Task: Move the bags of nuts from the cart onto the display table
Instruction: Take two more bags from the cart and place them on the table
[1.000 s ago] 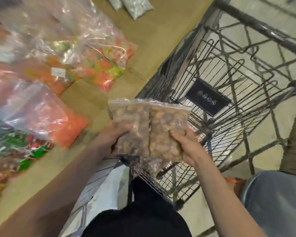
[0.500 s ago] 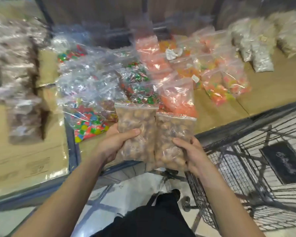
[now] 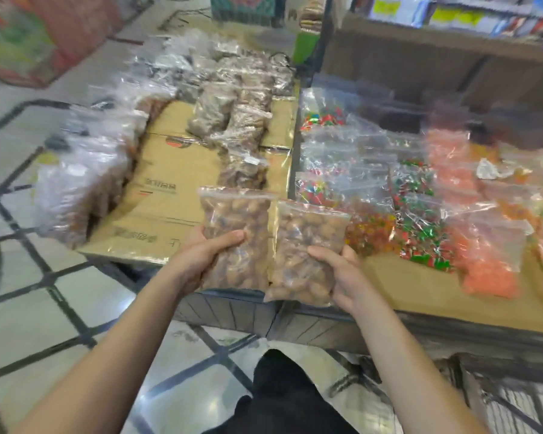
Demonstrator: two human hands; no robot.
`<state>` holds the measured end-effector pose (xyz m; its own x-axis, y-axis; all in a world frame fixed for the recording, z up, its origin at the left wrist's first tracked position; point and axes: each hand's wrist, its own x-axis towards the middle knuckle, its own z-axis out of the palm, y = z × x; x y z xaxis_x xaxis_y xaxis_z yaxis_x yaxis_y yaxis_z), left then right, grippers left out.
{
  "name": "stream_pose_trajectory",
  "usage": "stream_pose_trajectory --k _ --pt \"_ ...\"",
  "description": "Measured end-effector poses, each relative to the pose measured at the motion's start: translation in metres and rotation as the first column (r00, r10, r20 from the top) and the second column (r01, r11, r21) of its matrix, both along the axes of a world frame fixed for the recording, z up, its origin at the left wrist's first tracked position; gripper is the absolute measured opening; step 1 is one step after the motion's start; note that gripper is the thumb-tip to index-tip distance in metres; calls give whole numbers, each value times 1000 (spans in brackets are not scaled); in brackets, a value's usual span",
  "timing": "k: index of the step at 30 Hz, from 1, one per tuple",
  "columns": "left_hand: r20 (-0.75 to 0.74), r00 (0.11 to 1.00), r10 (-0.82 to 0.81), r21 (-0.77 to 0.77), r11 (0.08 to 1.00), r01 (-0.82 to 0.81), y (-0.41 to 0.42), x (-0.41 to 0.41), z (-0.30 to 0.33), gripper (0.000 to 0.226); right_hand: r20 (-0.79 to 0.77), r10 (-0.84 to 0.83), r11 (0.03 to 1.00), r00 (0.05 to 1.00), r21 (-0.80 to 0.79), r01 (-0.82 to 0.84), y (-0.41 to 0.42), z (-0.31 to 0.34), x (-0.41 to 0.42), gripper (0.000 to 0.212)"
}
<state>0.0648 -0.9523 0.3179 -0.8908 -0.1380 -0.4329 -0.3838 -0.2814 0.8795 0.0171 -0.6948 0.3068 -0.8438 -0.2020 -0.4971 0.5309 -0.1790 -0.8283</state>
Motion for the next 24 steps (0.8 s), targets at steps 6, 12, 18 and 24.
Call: stream_pose_trajectory --k 6,12,18,24 --pt "-3 994 109 33 993 -109 -58 -1 -6 73 18 60 997 998 -48 -59 -56 0 -17 64" --pt "-27 988 152 4 988 -152 -112 -44 -14 50 -35 78 997 996 -11 -78 -115 -3 -57 71" --pt "-10 996 87 -16 996 -88 -167 -110 -31 51 -28 42 997 999 -57 -43 -169 -17 -111 71" --pt "69 997 34 -37 999 -31 -201 -193 -51 36 -9 -50 998 999 -38 50 -205 -35 -159 69"
